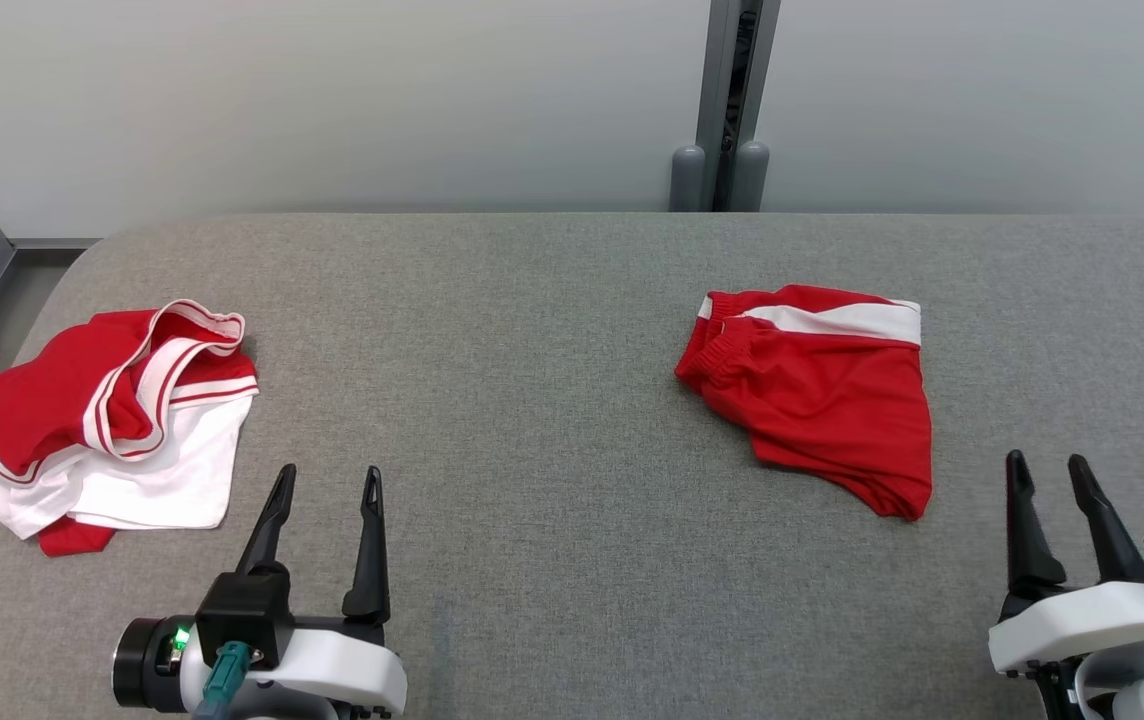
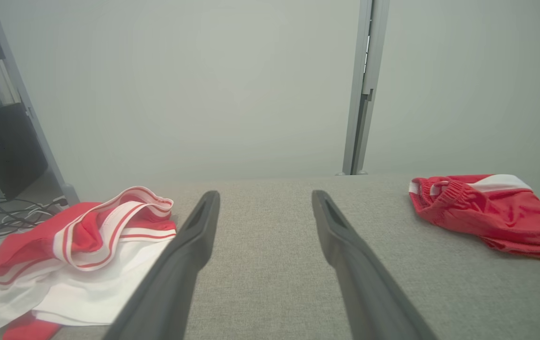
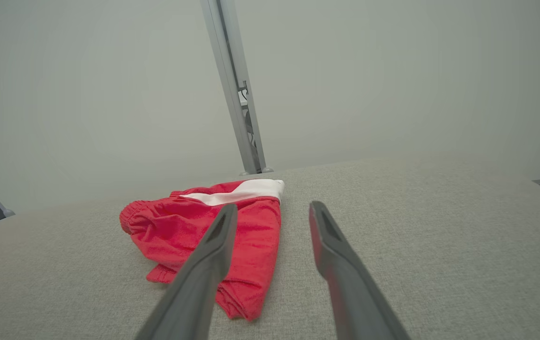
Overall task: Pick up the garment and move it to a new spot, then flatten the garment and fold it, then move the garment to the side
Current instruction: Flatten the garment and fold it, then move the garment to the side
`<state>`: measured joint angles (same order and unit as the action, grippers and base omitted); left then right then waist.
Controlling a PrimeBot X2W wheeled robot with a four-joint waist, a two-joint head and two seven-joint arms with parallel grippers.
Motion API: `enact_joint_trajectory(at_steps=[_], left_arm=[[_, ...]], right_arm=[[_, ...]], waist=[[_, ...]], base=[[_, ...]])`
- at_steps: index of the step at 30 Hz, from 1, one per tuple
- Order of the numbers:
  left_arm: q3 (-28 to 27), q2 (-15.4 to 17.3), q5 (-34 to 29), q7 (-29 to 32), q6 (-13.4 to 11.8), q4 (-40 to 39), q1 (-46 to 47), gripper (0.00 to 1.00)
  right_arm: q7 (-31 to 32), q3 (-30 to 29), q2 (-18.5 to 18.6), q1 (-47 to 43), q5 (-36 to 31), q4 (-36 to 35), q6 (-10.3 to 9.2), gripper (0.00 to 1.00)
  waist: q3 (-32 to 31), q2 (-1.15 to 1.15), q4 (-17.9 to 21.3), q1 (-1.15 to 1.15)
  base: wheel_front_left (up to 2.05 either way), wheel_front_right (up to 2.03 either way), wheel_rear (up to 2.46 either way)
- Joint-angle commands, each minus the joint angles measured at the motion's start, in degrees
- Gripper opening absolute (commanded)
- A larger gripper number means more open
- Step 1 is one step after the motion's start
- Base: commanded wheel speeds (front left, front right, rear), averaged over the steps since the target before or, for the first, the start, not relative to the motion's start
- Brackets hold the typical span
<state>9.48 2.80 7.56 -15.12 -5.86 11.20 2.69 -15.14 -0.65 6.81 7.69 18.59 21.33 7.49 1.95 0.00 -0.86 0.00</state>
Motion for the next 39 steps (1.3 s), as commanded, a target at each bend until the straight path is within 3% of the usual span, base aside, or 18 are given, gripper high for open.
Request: enact_joint_trajectory(at_steps=[1, 10, 19, 22, 29, 39], left_arm=[[-0.1, 0.2, 0.1, 0.0, 0.2, 0.2, -0.4, 1.0], [0.4, 0.2, -0.1, 0.0, 0.6, 0.6, -0.1, 1.0], [1.0, 0.2, -0.5, 0.0, 1.2, 0.7, 2.2, 1.0], [1.6, 0.2, -0.6, 0.0, 1.4, 0.8, 3.3, 1.0], [3.4, 0.2, -0.5, 0.0, 1.7, 1.4, 6.4, 1.0], [4.0, 0.2, -0.4, 0.0, 1.6, 1.8, 8.6, 1.0]], right_arm=[[0.0, 0.0, 0.0, -0.5, -0.4, -0.2, 0.02, 1.0], [0.0, -0.5, -0.3, -0.1, -0.3, 1.4, 0.02, 1.0], [2.5, 1.6, 1.7, 5.3, 5.5, 6.3, 0.02, 1.0], [6.5, 3.9, 2.8, 9.1, 12.7, 7.6, 0.02, 1.0], [14.7, 6.5, 9.3, 17.0, 27.8, 11.3, 0.03, 1.0], [22.1, 10.4, 14.4, 24.1, 37.1, 20.2, 0.03, 1.0]], waist=[[0.0, 0.0, 0.0, 0.0], [0.5, 0.0, -0.7, 0.0], [4.3, 0.0, -2.0, 0.0], [6.7, 0.0, -2.8, 0.0], [11.0, 0.0, -5.4, 0.0], [14.2, 0.0, -8.5, 0.0]], base=[[0.0, 0.0, 0.0], [0.0, 0.0, 0.0], [0.0, 0.0, 0.0], [0.0, 0.0, 0.0], [0.0, 0.0, 0.0], [0.0, 0.0, 0.0]])
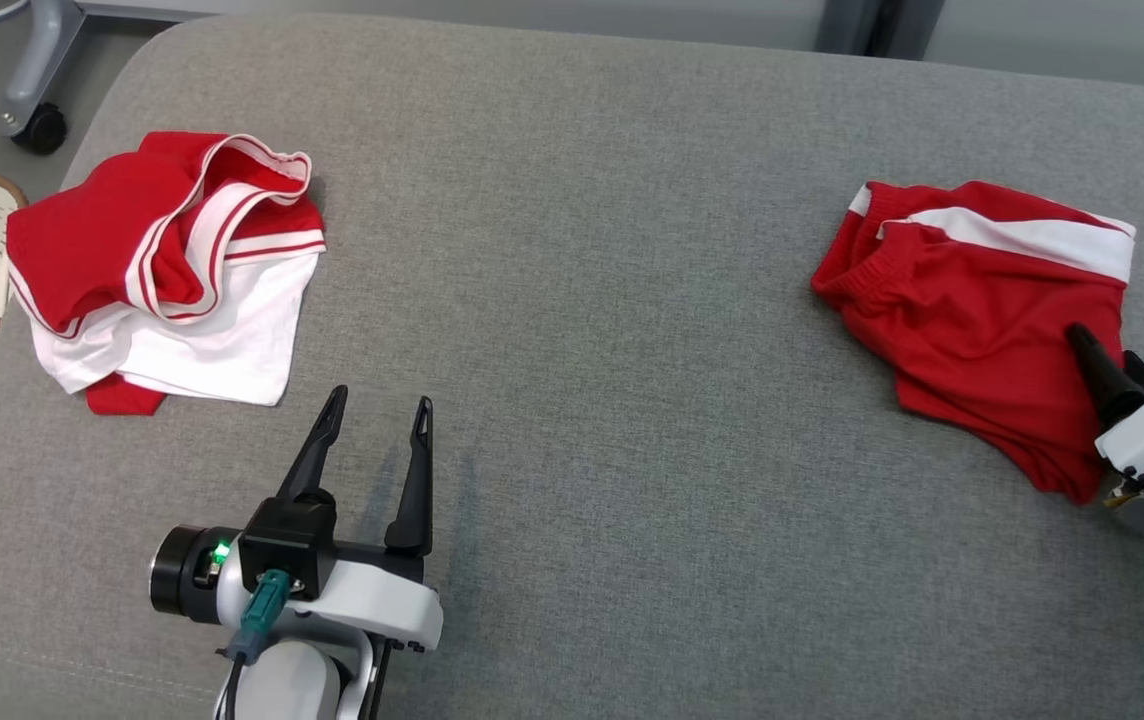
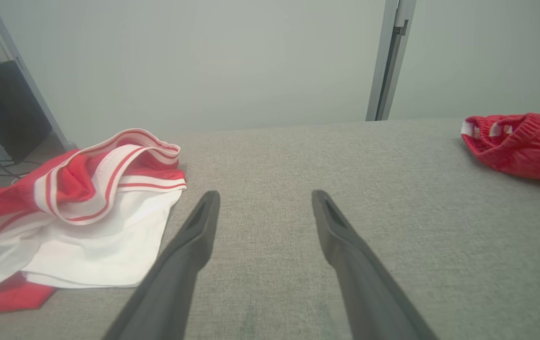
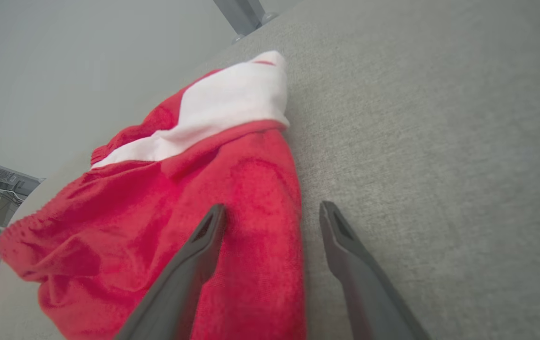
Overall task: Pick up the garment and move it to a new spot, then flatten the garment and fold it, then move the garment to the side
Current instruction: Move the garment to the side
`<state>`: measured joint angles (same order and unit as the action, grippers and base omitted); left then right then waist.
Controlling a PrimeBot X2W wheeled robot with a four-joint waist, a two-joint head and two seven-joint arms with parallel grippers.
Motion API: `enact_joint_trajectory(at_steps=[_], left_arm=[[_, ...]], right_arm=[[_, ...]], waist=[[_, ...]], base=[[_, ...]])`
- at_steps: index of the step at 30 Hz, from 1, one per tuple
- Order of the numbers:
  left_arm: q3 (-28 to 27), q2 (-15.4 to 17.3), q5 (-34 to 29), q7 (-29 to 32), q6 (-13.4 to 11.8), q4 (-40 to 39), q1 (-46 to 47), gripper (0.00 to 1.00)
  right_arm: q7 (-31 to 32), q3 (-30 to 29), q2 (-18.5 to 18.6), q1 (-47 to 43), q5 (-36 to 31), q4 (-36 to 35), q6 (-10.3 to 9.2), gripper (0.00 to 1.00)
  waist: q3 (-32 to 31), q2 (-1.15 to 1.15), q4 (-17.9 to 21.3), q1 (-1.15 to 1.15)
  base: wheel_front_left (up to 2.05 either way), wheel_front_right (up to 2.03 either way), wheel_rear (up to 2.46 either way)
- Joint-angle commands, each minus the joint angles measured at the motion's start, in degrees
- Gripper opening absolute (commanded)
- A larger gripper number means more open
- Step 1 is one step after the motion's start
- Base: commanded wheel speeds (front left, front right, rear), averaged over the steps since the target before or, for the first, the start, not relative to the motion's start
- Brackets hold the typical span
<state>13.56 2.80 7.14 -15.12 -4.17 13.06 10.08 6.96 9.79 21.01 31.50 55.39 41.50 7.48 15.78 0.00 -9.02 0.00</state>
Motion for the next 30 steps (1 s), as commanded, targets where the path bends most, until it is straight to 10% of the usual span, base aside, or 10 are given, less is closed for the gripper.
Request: enact_joint_trajectory(at_steps=[1, 12, 15, 30], left_arm=[[-0.1, 0.2, 0.1, 0.0, 0.0, -0.1, 1.3, 1.0], [1.2, 0.2, -1.6, 0.0, 0.0, 0.1, 2.3, 1.0], [1.3, 0.2, -1.7, 0.0, -0.2, 0.2, 2.3, 1.0], [1.8, 0.2, -0.7, 0.0, -0.7, 0.3, 2.8, 1.0]], right_arm=[[0.5, 0.4, 0.4, 0.8, 0.9, 0.8, 0.04, 1.0], [3.8, 7.1, 0.6, 4.2, 6.4, 3.2, 0.03, 1.0], [3.7, 9.3, 1.1, 4.4, 7.0, 2.8, 0.03, 0.0], [-1.8, 18.1, 11.6, 8.6, 2.1, 5.8, 0.01, 0.0]], waist=[[0.6, 0.0, -0.6, 0.0], [2.3, 0.0, -2.0, 0.0], [2.3, 0.0, -2.1, 0.0], [2.9, 0.0, -1.6, 0.0]], base=[[0.0, 0.0, 0.0], [0.0, 0.0, 0.0], [0.0, 0.0, 0.0], [0.0, 0.0, 0.0]])
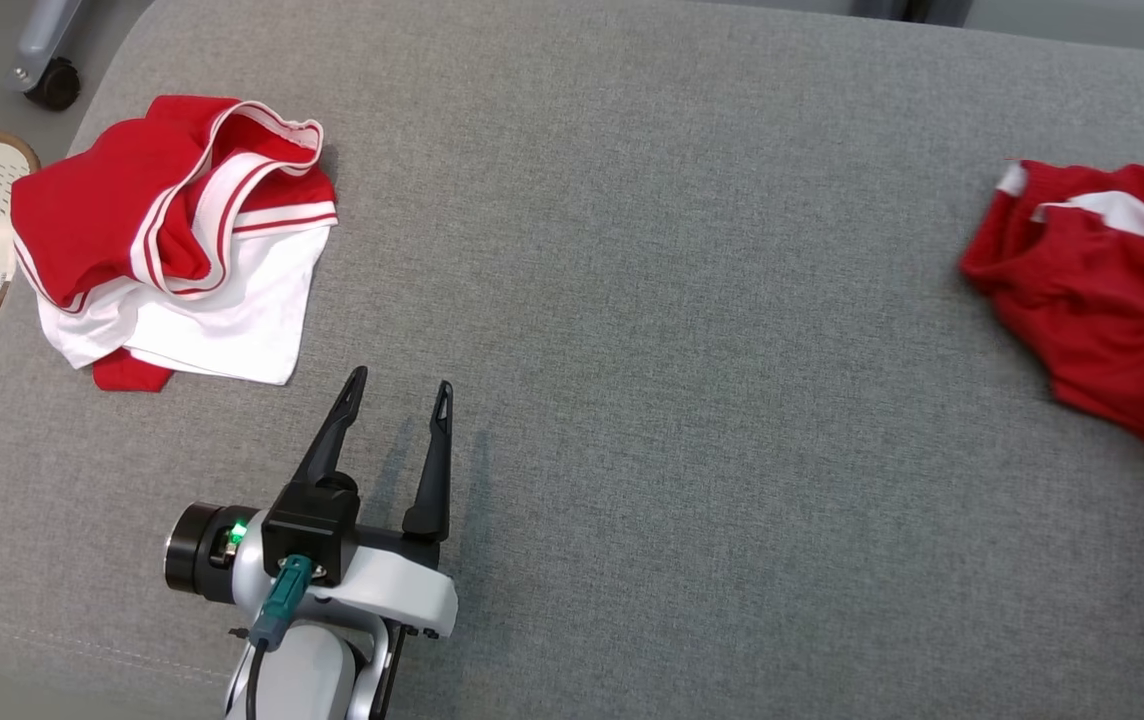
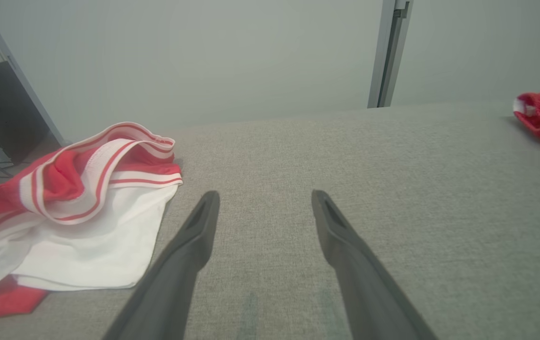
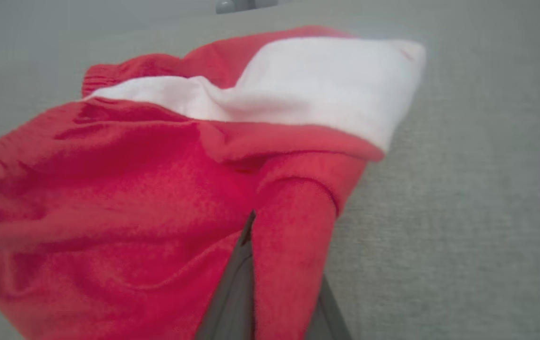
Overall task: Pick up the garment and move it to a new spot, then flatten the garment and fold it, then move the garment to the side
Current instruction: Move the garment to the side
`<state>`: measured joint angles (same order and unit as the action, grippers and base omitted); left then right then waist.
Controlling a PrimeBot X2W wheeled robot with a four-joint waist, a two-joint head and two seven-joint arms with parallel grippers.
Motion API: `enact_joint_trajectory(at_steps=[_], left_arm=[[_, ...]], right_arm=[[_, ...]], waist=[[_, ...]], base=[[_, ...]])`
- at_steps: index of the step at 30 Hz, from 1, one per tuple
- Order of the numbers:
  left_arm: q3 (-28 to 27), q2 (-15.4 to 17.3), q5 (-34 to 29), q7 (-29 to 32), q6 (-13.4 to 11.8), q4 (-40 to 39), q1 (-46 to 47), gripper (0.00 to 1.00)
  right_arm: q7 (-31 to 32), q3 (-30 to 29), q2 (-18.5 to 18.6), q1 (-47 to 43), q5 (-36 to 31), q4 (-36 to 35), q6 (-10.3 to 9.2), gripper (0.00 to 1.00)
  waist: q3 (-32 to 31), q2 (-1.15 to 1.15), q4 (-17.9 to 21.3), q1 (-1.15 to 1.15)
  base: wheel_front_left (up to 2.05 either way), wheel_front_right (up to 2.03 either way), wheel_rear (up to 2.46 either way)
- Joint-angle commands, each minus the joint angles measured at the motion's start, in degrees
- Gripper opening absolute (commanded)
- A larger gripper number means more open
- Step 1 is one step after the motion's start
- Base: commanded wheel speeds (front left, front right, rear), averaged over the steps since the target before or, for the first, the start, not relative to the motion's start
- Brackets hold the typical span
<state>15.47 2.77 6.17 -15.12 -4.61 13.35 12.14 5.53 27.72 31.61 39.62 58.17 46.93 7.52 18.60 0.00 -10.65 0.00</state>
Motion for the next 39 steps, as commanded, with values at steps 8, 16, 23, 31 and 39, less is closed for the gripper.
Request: enact_joint_trajectory(at_steps=[8, 16, 23, 31, 39], left_arm=[[-0.2, 0.2, 0.4, 0.0, -0.3, 0.0, 1.5, 1.0], [-0.3, 0.2, 0.2, 0.0, 0.0, 0.0, 2.1, 1.0], [-0.7, 0.2, 0.0, 0.0, 0.1, 0.0, 2.1, 1.0], [-0.8, 0.2, -0.5, 0.0, 0.4, -0.2, 2.5, 1.0], [-1.2, 0.2, -1.0, 0.0, 0.6, 0.0, 2.7, 1.0]], right_arm=[[-0.6, 6.0, 11.1, 3.8, -8.3, 4.9, -0.03, 0.0], [0.8, 11.6, 18.6, 5.7, -14.9, 7.8, -0.02, 0.0], [1.6, 14.5, 21.9, 6.4, -18.2, 10.7, -0.03, 0.0], [1.8, 14.3, 22.3, 8.8, -21.3, 17.1, -0.03, 0.0], [-0.6, 13.5, 20.5, 10.7, -22.3, 20.4, -0.03, 0.0]], waist=[[1.3, 0.0, 0.0, 0.0], [2.3, 0.0, -0.4, 0.0], [3.1, 0.0, -0.7, 0.0], [4.4, 0.0, -0.6, 0.0], [5.1, 0.0, -0.4, 0.0]], base=[[0.0, 0.0, 0.0], [0.0, 0.0, 0.0], [0.0, 0.0, 0.0], [0.0, 0.0, 0.0], [0.0, 0.0, 0.0]])
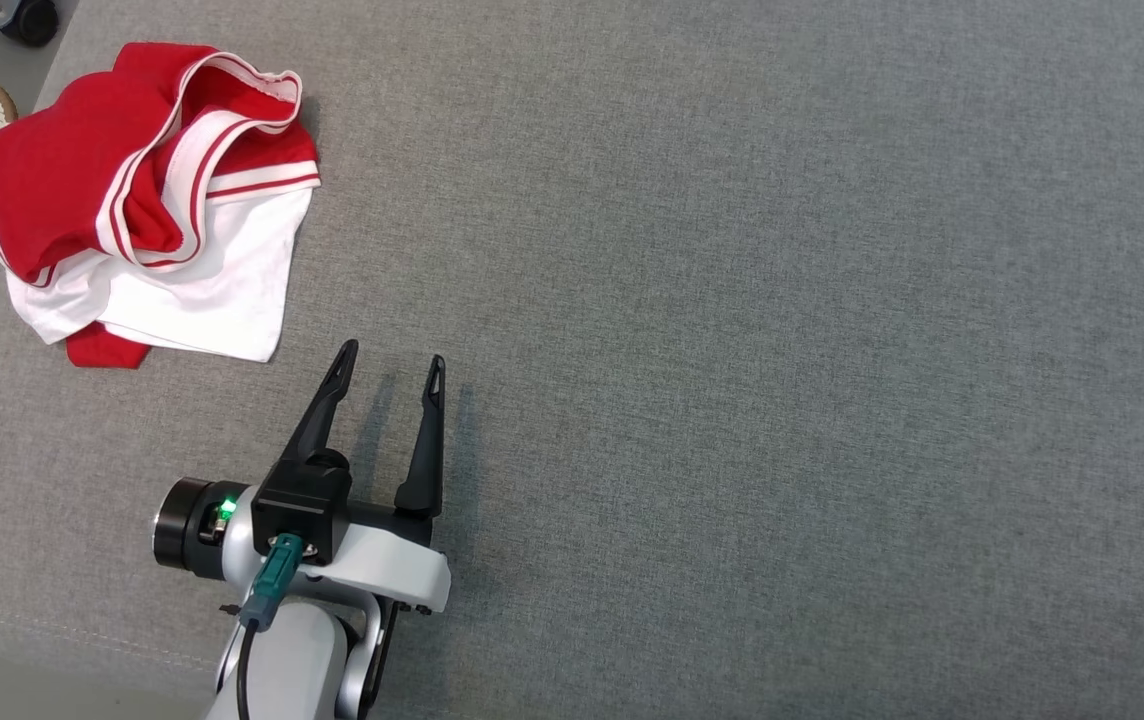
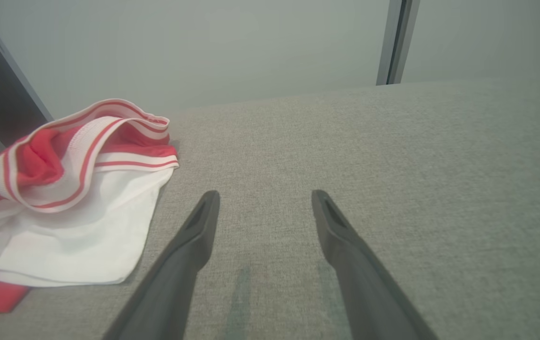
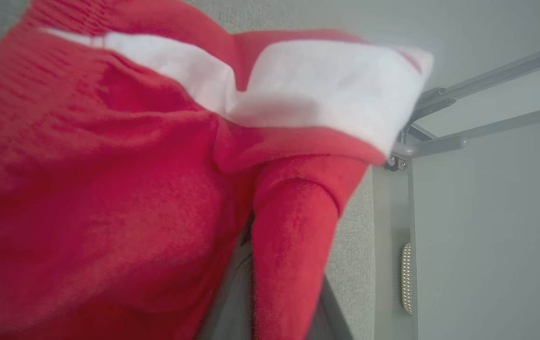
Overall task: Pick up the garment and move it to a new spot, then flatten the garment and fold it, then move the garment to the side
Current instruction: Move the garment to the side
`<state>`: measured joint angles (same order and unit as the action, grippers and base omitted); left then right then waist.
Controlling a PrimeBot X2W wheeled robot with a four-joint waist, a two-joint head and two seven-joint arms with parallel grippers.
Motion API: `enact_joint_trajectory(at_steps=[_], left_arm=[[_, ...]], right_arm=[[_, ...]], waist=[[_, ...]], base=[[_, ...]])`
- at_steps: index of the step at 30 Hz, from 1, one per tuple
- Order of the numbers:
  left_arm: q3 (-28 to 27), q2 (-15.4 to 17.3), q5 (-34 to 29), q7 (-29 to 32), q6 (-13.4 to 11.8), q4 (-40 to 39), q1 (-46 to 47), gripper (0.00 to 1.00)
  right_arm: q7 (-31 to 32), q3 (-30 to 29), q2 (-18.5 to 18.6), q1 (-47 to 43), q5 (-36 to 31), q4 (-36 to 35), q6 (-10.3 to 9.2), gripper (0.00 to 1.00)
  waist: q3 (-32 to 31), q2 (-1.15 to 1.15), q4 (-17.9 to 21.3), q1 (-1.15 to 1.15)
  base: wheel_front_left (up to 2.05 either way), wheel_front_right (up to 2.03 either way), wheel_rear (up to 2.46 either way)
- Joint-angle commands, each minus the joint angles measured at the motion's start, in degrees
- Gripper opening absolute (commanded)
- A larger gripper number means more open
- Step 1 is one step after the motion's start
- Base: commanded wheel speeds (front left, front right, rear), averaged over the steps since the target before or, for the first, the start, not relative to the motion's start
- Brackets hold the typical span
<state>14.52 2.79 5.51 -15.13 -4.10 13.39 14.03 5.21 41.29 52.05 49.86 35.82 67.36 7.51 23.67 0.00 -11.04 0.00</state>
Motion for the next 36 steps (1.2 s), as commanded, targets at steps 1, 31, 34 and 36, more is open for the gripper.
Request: enact_joint_trajectory(at_steps=[1, 31, 34, 36], left_arm=[[-0.3, 0.2, -0.4, 0.0, 0.1, -0.1, 0.8, 1.0], [-1.5, 0.2, 0.6, 0.0, -1.0, 1.2, -3.5, 1.0], [-2.5, 0.2, -0.2, 0.0, -1.4, 1.0, -4.7, 1.0], [-3.3, 0.2, -0.6, 0.0, -1.4, 1.0, -5.4, 1.0]], right_arm=[[-0.9, -0.2, -0.3, 0.7, -0.3, 0.3, -0.02, 0.58], [-13.6, -2.8, -13.3, 6.3, 0.3, -1.8, -0.02, 1.0], [-16.9, -2.5, -16.1, 4.9, 1.0, -4.8, -0.02, 1.0], [-18.4, -2.6, -17.9, 3.6, 1.7, -6.8, -0.01, 1.0]], waist=[[0.0, 0.0, 0.0, 0.0], [-11.4, 0.0, 3.7, 0.0], [-13.6, 0.0, 4.9, 0.0], [-15.1, 0.0, 5.7, 0.0]], base=[[0.0, 0.0, 0.0], [0.0, 0.0, 0.0], [0.0, 0.0, 0.0], [0.0, 0.0, 0.0]])
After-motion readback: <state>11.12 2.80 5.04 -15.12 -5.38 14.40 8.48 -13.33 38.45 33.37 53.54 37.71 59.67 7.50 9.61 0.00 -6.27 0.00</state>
